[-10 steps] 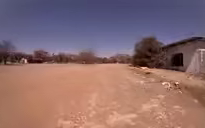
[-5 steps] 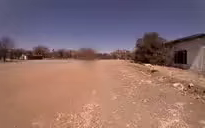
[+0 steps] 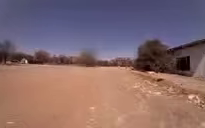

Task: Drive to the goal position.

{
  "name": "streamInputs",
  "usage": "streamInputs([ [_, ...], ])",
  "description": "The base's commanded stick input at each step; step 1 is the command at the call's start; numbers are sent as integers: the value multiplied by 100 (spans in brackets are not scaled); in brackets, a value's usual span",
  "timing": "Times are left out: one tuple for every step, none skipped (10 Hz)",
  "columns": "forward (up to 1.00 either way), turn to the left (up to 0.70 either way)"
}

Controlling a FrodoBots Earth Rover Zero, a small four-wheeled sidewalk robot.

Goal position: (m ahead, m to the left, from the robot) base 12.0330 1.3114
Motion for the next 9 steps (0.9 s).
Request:
streamInputs([
  [100, 0],
  [100, 0],
  [100, 0],
  [100, 0],
  [100, 0],
  [100, 0],
  [100, 0],
  [100, 0],
  [100, 0],
])
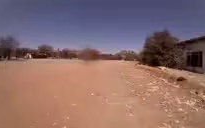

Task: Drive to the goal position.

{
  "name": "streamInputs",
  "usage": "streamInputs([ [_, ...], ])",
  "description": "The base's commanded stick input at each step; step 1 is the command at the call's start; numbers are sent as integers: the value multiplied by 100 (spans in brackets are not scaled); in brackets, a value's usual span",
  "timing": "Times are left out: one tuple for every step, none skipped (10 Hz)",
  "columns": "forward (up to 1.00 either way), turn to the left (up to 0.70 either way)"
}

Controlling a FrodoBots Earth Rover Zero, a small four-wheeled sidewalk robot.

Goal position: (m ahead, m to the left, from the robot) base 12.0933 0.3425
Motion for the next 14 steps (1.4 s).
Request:
streamInputs([
  [100, 0],
  [100, 0],
  [100, 0],
  [100, 0],
  [100, 0],
  [100, 0],
  [100, 0],
  [100, 0],
  [100, 0],
  [100, 0],
  [100, 0],
  [100, 0],
  [100, 0],
  [100, 0],
])
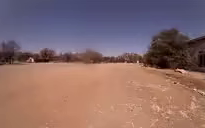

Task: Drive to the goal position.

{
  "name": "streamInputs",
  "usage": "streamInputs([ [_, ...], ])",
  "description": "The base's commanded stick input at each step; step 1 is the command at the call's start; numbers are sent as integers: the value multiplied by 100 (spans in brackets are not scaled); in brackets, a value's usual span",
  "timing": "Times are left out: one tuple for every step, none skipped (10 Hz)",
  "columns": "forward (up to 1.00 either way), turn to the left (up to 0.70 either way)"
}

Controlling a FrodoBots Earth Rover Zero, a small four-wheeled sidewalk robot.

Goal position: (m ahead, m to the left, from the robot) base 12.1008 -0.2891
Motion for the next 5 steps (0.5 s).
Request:
streamInputs([
  [100, 0],
  [100, -1],
  [100, -13],
  [100, -25],
  [100, -27],
])
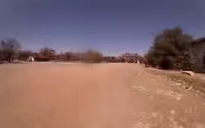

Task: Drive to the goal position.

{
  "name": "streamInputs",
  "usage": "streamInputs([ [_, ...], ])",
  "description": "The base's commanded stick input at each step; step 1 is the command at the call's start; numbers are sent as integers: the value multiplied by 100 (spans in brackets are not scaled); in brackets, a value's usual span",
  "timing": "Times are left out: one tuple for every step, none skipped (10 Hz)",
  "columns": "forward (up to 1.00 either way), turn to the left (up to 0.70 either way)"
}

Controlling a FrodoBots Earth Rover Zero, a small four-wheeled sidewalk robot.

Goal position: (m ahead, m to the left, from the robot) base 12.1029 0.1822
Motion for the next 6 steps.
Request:
streamInputs([
  [100, -27],
  [100, -18],
  [100, -7],
  [100, 0],
  [100, 0],
  [100, 0],
])
